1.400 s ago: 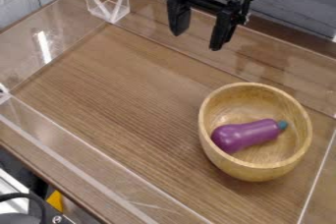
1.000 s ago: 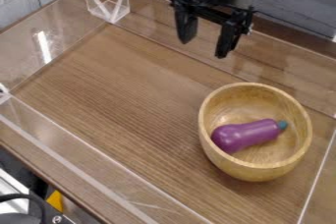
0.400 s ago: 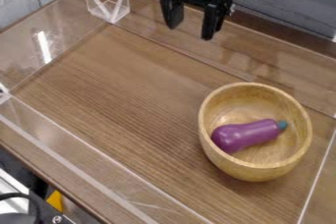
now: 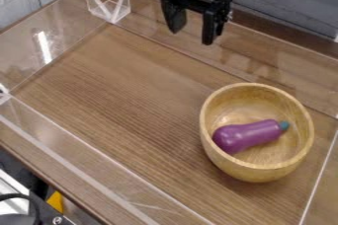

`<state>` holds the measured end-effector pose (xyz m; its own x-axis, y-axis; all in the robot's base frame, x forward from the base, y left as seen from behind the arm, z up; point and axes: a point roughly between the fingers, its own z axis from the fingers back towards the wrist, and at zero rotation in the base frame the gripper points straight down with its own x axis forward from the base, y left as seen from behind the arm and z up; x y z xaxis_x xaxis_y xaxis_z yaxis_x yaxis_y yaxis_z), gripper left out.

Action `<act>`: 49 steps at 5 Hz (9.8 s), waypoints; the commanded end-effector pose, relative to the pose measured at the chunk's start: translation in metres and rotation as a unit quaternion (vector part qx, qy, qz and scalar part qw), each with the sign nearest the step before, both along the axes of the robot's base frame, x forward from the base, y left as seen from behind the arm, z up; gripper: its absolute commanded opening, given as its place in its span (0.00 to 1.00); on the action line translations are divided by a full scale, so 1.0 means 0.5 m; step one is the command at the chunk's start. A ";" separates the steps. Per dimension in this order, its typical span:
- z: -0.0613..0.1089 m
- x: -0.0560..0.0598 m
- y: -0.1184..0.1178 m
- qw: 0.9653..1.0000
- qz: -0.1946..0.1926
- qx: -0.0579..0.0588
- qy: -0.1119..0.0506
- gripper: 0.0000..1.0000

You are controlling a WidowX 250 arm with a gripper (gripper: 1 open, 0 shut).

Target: Remove the purple eggplant from inside the brown bowl and put it on the table

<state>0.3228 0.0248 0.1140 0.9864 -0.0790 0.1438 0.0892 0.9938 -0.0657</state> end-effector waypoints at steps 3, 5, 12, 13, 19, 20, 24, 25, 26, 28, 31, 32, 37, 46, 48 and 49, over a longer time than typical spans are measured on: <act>0.067 -0.002 0.012 0.998 -0.024 -0.006 -0.056 1.00; 0.049 0.001 0.002 0.997 -0.032 -0.007 -0.069 1.00; 0.053 -0.025 -0.069 0.996 0.016 0.002 -0.085 1.00; 0.039 -0.021 -0.057 0.996 -0.004 0.006 -0.090 1.00; -0.024 -0.068 -0.130 0.986 -0.162 -0.025 -0.033 1.00; -0.020 -0.062 -0.175 0.976 -0.212 -0.028 -0.032 1.00; -0.091 -0.088 -0.278 0.953 -0.302 -0.021 0.002 1.00; -0.098 -0.102 -0.284 0.953 -0.303 -0.017 0.011 1.00; -0.092 -0.104 -0.284 0.944 -0.329 -0.012 0.016 1.00; -0.078 -0.120 -0.259 0.936 -0.352 -0.003 0.021 1.00; -0.045 -0.128 -0.187 0.949 -0.315 0.020 0.011 1.00; -0.066 -0.124 -0.185 0.950 -0.312 0.020 0.008 1.00; -0.070 -0.067 -0.216 0.959 -0.285 0.013 0.001 1.00; -0.193 -0.206 -0.251 0.968 -0.247 -0.013 0.043 0.00; -0.175 -0.219 -0.260 0.960 -0.275 -0.013 0.055 0.00; -0.150 -0.206 -0.264 0.954 -0.295 -0.013 0.057 1.00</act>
<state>0.2117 -0.1036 0.0289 0.7872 -0.6166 0.0053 0.6104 0.7781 -0.1483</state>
